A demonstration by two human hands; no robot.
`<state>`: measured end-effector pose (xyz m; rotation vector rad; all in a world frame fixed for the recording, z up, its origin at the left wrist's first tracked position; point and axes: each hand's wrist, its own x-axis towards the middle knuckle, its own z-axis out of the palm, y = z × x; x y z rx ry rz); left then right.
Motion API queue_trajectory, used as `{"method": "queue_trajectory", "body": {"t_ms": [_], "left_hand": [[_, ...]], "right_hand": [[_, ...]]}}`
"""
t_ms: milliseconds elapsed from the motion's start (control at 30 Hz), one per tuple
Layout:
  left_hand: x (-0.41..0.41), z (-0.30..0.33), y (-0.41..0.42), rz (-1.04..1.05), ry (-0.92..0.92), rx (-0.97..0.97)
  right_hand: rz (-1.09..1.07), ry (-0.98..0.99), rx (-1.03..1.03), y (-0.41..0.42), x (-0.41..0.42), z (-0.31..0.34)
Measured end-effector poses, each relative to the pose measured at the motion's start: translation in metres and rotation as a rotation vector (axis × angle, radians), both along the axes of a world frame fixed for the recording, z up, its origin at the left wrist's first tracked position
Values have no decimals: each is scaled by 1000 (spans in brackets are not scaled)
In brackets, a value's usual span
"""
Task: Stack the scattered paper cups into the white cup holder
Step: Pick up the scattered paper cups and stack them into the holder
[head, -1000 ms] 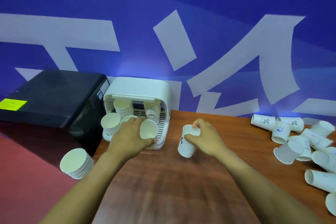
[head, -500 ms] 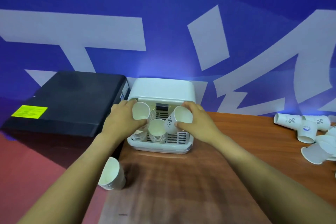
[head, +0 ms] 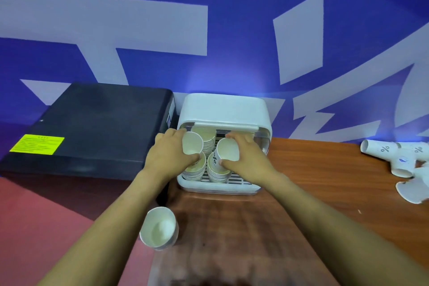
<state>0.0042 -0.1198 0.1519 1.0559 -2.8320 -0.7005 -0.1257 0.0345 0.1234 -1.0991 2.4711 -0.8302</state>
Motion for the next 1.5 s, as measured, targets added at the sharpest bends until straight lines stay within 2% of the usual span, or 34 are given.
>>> {"method": "queue_trajectory", "body": {"t_ms": [200, 400, 600, 767, 967, 1233, 1500], "left_hand": [[-7, -19, 1, -54, -47, 4], [-12, -39, 5, -54, -149, -25], [-13, -51, 2, -70, -218, 50], [-6, -46, 4, -103, -157, 75], [0, -18, 18, -220, 38, 45], [-10, 11, 92, -248, 166, 46], [-54, 11, 243, -273, 170, 93]], "right_hand": [[9, 51, 90, -12, 0, -18], [21, 3, 208, -17, 1, -30], [26, -10, 304, -11, -4, -32], [26, -40, 268, -2, -6, -22], [34, -21, 225, 21, -1, -7], [-24, -38, 180, 100, -7, 17], [-110, -54, 103, 259, -50, 35]]}}
